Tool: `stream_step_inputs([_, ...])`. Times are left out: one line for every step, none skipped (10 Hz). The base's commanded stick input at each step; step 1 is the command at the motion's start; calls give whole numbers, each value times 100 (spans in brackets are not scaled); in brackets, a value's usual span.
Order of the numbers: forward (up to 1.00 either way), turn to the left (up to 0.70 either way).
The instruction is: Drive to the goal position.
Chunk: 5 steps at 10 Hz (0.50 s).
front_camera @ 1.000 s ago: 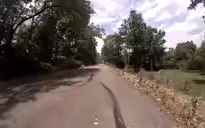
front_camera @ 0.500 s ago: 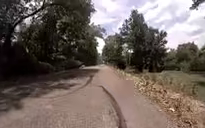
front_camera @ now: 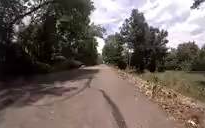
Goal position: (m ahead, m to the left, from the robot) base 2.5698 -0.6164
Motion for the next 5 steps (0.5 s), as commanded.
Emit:
stream_step_inputs([70, 0])
stream_step_inputs([70, 0])
stream_step_inputs([70, 0])
stream_step_inputs([70, 0])
stream_step_inputs([70, 0])
